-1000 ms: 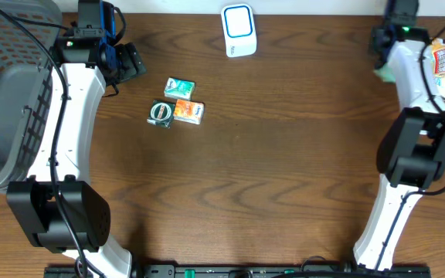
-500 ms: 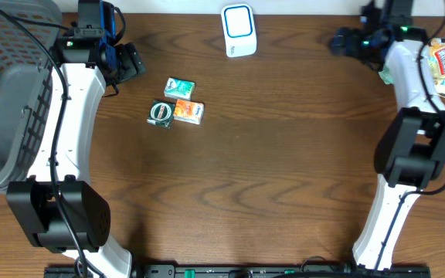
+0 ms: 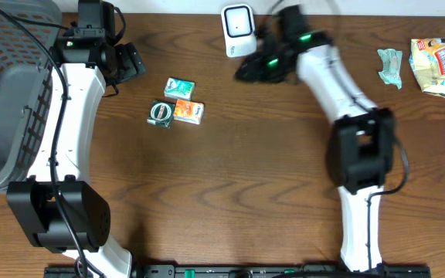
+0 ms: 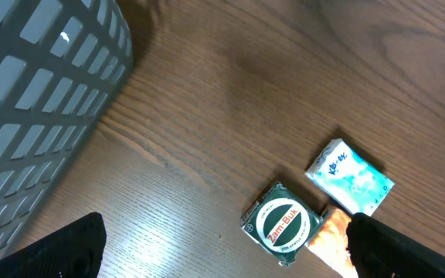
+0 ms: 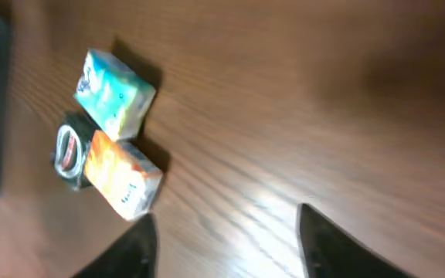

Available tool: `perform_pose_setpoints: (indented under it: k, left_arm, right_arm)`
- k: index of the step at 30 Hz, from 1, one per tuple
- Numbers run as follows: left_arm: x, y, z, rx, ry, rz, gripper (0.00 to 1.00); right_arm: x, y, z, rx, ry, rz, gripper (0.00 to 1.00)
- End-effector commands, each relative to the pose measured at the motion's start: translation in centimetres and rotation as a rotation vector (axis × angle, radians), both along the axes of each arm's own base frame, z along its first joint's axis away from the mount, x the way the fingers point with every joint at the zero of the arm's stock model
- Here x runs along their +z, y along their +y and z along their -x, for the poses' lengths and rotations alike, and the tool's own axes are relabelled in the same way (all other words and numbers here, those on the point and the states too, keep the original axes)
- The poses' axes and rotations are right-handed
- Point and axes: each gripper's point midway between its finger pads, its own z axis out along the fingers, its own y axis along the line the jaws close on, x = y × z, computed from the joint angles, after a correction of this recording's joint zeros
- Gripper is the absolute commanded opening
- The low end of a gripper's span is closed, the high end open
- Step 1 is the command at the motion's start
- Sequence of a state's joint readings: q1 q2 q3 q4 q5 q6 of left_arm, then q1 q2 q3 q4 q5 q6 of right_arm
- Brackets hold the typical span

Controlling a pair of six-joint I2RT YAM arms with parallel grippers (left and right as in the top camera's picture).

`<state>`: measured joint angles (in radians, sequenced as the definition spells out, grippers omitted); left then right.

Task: Scan the item barcode
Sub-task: 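Reach the right gripper to the orange Kleenex pack and grasp it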

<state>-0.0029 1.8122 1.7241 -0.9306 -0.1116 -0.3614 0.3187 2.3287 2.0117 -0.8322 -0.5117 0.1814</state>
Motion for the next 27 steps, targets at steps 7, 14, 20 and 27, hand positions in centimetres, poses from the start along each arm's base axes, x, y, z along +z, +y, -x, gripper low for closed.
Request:
perform_pose_setpoints:
  k: [7,14,20,27]
  left_arm:
    - [0.0,0.2,-0.1,0.0,0.001,-0.013,0.98]
    - [0.0,0.2,-0.1,0.0,0.001,-0.013,0.98]
    - [0.0,0.2,-0.1,0.0,0.001,-0.013,0.98]
    - [0.0,0.2,-0.1,0.0,0.002,-0.013,0.98]
  right_arm:
    - [-2.1,8.6,3.4,-0.045,-0.049,0.081,0.47]
    - [-4.6,11.2,4.9,-0.142,-0.099,0.14,0.61]
    - [-6.1,10.3,5.5,-0.176,-0.153,0.259,0.53]
    - [-6.7,4.5,5.3,-0.262,-0.134,0.471,0.44]
